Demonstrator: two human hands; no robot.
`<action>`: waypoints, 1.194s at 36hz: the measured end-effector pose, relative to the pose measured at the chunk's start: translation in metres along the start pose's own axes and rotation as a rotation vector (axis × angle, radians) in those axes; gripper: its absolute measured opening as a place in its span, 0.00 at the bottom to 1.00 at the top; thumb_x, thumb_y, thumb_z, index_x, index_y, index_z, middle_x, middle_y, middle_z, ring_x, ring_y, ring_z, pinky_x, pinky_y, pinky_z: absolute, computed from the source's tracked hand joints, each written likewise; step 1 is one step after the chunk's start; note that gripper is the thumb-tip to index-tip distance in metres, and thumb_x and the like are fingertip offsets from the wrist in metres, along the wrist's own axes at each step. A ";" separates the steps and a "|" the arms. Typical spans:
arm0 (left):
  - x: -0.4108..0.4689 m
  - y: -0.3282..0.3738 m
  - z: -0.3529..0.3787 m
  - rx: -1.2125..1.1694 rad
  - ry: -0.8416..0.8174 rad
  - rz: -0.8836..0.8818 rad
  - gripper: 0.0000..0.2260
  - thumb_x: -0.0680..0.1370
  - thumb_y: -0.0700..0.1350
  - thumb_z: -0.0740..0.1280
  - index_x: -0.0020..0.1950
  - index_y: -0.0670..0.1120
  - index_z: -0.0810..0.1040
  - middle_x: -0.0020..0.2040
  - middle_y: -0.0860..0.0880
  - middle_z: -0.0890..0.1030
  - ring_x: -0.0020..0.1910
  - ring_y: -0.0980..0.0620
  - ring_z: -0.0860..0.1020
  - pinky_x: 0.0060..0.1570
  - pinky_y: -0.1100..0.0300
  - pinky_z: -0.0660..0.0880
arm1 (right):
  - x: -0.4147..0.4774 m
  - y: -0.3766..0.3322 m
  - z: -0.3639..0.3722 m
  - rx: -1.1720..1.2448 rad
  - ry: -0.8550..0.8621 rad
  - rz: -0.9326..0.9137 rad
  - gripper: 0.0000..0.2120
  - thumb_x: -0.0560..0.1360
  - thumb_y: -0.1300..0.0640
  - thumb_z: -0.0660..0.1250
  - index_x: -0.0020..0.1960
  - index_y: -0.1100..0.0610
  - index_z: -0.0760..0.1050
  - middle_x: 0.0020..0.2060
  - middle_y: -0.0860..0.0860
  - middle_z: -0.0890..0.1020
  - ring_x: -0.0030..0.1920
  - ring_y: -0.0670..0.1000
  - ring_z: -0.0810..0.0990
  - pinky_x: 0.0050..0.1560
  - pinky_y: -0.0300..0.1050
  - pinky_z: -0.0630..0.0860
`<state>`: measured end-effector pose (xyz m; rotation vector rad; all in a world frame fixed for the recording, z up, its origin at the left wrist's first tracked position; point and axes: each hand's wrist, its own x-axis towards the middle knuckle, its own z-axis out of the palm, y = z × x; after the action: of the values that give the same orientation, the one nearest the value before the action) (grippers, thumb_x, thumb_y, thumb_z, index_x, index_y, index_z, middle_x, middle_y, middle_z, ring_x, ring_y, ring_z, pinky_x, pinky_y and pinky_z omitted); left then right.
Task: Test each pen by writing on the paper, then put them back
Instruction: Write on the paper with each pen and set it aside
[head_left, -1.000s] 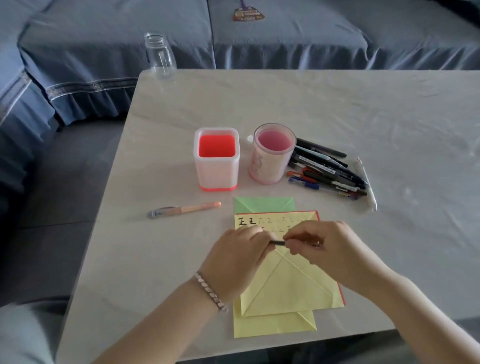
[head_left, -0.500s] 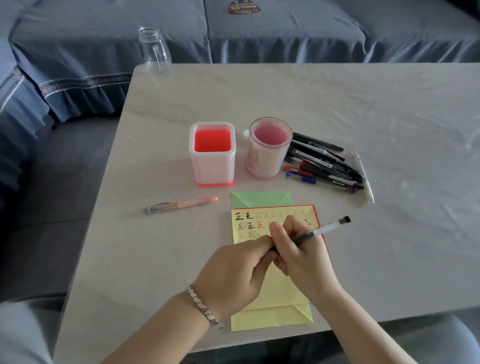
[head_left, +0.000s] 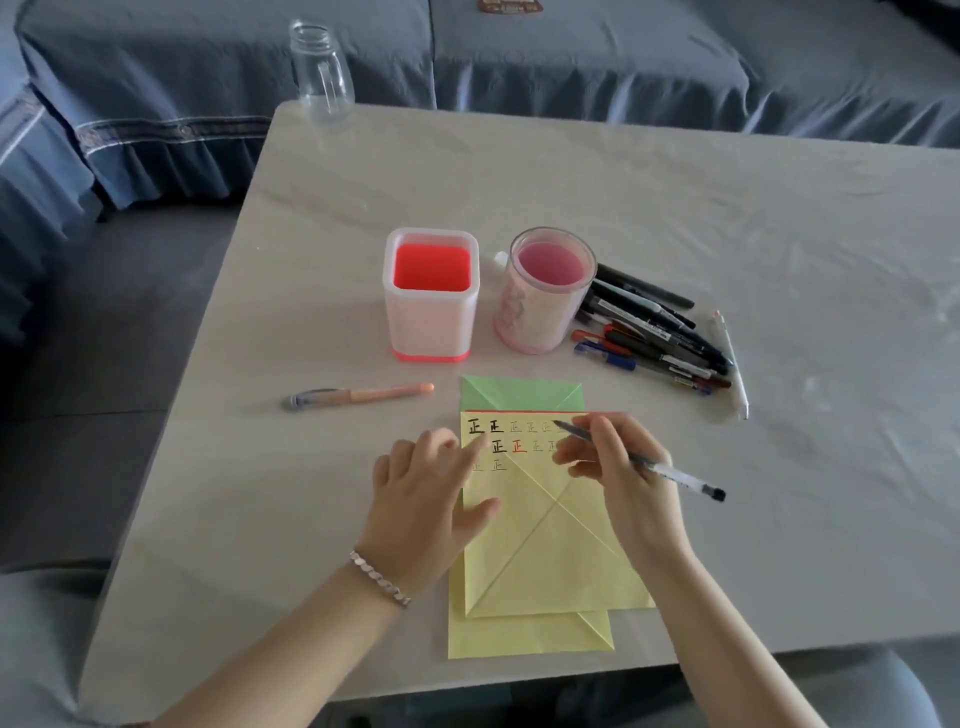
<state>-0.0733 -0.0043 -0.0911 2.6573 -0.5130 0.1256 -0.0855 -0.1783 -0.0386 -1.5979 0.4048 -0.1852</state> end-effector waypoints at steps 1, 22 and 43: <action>-0.001 0.000 0.003 0.021 -0.010 -0.001 0.25 0.67 0.64 0.58 0.61 0.54 0.71 0.51 0.49 0.75 0.41 0.47 0.70 0.41 0.53 0.72 | 0.001 0.003 0.003 0.015 0.004 0.030 0.13 0.78 0.64 0.58 0.39 0.57 0.77 0.32 0.53 0.82 0.34 0.51 0.80 0.34 0.39 0.76; 0.000 -0.003 0.012 0.050 -0.025 -0.068 0.28 0.65 0.71 0.56 0.58 0.58 0.74 0.57 0.49 0.74 0.46 0.49 0.64 0.44 0.57 0.57 | 0.011 0.050 0.036 -0.328 0.288 -0.145 0.18 0.70 0.65 0.67 0.26 0.59 0.62 0.17 0.45 0.67 0.23 0.45 0.64 0.25 0.33 0.61; 0.000 -0.003 0.012 -0.003 0.040 -0.066 0.27 0.64 0.69 0.58 0.57 0.57 0.75 0.56 0.49 0.74 0.45 0.49 0.64 0.44 0.57 0.57 | 0.011 0.049 0.039 -0.379 0.265 -0.177 0.19 0.70 0.65 0.66 0.26 0.57 0.61 0.19 0.47 0.65 0.25 0.46 0.65 0.26 0.33 0.61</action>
<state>-0.0724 -0.0070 -0.1036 2.6593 -0.4124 0.1582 -0.0690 -0.1473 -0.0917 -1.9927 0.5246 -0.4817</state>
